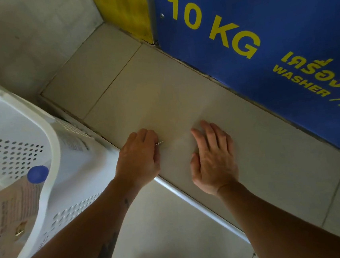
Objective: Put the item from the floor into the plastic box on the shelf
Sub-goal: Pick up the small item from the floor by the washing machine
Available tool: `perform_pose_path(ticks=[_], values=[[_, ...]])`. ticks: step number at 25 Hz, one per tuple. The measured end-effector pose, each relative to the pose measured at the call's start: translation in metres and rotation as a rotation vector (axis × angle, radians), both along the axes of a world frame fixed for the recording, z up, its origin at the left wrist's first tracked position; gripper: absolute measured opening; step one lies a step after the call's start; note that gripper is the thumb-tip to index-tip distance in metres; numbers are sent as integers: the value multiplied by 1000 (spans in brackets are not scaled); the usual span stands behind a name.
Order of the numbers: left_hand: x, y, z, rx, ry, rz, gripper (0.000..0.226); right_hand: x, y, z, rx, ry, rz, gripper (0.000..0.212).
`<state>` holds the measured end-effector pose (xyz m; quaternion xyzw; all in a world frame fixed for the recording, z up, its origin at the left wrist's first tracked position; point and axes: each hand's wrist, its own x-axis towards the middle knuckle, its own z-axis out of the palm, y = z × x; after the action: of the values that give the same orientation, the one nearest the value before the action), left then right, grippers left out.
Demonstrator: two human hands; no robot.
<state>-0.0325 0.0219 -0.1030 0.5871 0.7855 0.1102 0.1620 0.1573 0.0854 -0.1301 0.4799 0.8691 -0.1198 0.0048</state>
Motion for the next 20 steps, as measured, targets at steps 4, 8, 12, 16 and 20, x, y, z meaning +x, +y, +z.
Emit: perform_pose_path(ticks=[4, 8, 12, 16, 20], values=[[9, 13, 24, -128, -213, 276, 14, 5, 12, 22, -139, -102, 89, 68], [20, 9, 78, -299, -451, 507, 24, 8, 16, 75, -359, -134, 70, 67], [28, 0, 166, -292, -718, 704, 21, 15, -2, 160, -366, 4, -2, 51], [36, -26, 268, -201, -883, 847, 20, 15, -17, 270, -341, 67, -5, 48], [50, -68, 381, -108, -1032, 975, 19, 17, -39, 390, -286, 139, 54, 44]])
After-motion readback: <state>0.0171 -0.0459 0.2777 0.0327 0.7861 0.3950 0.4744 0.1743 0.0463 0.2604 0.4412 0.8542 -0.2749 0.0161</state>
